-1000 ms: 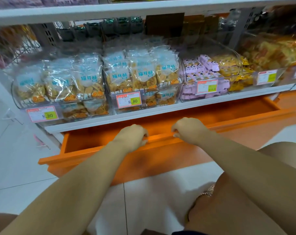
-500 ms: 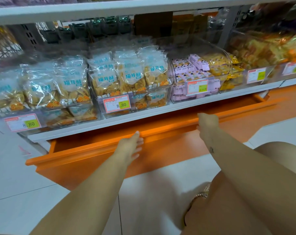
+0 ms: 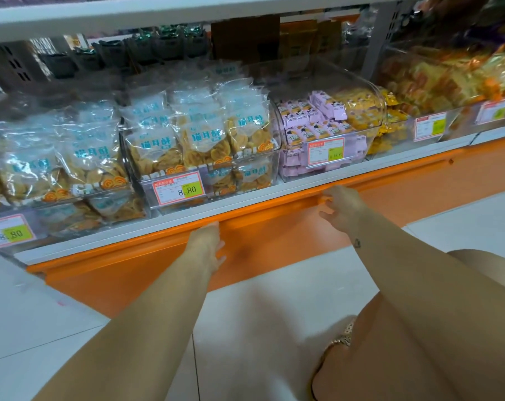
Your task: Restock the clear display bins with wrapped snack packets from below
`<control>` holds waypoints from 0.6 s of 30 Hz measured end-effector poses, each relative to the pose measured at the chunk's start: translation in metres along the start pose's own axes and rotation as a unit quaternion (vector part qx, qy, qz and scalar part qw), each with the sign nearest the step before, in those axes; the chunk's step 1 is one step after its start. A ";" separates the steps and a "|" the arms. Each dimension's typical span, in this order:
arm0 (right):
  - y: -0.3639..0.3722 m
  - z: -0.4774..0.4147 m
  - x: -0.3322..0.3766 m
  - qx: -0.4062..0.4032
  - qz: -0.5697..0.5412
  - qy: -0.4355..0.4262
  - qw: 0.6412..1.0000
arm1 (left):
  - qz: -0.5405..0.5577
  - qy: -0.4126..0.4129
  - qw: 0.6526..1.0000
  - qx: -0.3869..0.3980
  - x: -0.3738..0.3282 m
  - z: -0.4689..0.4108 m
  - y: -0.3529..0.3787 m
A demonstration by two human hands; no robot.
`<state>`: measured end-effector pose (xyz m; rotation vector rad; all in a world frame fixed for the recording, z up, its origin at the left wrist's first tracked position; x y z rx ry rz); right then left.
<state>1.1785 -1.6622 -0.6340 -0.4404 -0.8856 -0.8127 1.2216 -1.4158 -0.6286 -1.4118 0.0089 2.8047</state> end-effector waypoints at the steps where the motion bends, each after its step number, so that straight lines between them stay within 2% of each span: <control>1: 0.004 -0.003 0.001 0.022 -0.011 0.001 1.000 | -0.002 0.006 1.000 -0.006 0.001 -0.007 0.001; 9: 0.015 -0.002 0.004 0.046 -0.098 0.022 0.994 | -0.027 0.001 1.000 0.002 0.002 -0.022 0.002; 12: 0.017 0.009 0.006 0.050 -0.056 0.031 0.997 | -0.073 0.003 0.997 0.022 -0.001 -0.015 0.001; 15: 0.029 0.032 0.008 0.066 0.023 0.062 0.996 | -0.157 0.014 0.983 0.096 -0.011 -0.001 -0.003; 18: 0.044 0.065 0.008 0.129 0.078 0.074 0.986 | -0.201 0.058 0.966 0.152 -0.027 0.018 -0.011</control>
Point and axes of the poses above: each hand's wrist, its own z-axis away from the middle knuckle, its own y-axis out of the palm, x = y × z, the point moved 1 cm from there along -z, towards the middle knuckle, and after that the axes turned 5 degrees about y, right-handed, at the moved point
